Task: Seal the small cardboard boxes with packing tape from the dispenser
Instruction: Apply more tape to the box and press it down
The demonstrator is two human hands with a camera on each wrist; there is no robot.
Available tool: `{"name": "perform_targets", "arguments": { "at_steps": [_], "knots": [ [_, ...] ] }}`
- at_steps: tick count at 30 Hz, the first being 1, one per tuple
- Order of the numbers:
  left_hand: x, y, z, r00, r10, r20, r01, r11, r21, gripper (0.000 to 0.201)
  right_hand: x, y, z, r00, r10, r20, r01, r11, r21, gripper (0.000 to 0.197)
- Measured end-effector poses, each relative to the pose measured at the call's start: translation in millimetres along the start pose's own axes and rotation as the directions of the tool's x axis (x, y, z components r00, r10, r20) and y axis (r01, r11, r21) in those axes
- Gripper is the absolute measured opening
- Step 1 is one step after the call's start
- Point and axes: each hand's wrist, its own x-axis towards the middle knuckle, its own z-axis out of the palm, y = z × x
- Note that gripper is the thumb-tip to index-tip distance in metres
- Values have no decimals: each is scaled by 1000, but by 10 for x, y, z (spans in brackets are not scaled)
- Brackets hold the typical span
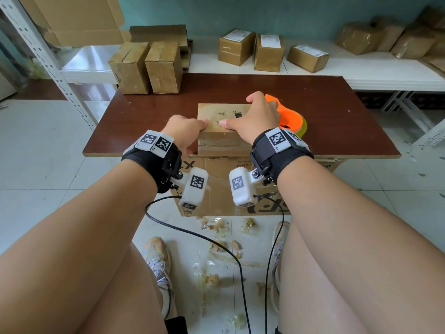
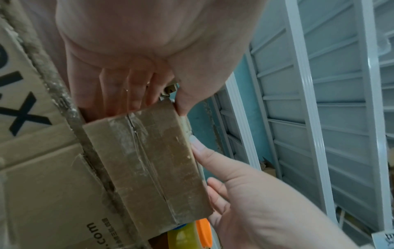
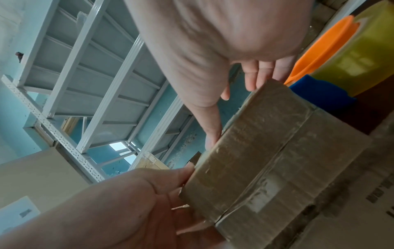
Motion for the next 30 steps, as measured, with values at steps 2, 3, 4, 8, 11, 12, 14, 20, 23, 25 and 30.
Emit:
{"name": "perform_targets", "arguments": {
  "at_steps": [2, 3, 4, 8, 11, 12, 14, 20, 23, 25, 30],
  "knots": [
    [-24, 2, -2, 1000, -21, 6, 21, 999, -26, 32, 9, 15, -14, 1000, 12, 19, -12, 999, 37, 98],
    [-24, 7, -5, 1000, -25, 2, 25, 999, -41, 30, 14, 24, -23, 999, 8, 32, -10, 998, 68, 101],
    [-44, 18, -4, 1000, -27, 7, 27, 998, -58, 28, 20, 34, -35, 999, 2, 49, -7, 995, 98, 103],
    [-64, -58, 4, 999, 15, 47, -12, 997, -74, 41, 20, 81, -69, 995, -27, 93, 10, 983, 181, 103],
    [-153, -70, 48, 988, 153, -8, -154, 988, -21, 65, -14, 67, -85, 995, -91, 50, 79, 975, 210, 102],
    [-178, -69, 68, 979, 198, -38, -199, 980, -18, 79, -27, 47, -89, 993, -113, 25, 105, 969, 222, 103],
    [-201, -71, 106, 957, 272, -97, -275, 961, -16, 94, -56, 5, -90, 988, -153, -24, 154, 957, 245, 101],
    [-223, -70, 179, 882, 429, -196, -439, 898, -12, 56, -115, -28, -128, 970, -226, -86, 241, 931, 276, 89],
    [-277, -23, 197, 854, 472, -217, -500, 861, -92, 33, -132, -15, -160, 965, -250, -84, 264, 921, 287, 81],
    [-324, 0, 199, 823, 528, -211, -556, 825, -104, 12, -145, -13, -179, 963, -256, -88, 271, 913, 305, 79],
    [-326, 52, 188, 775, 599, -202, -629, 763, -149, 25, -209, -58, -204, 949, -261, -175, 307, 891, 335, 96]
  ]
}}
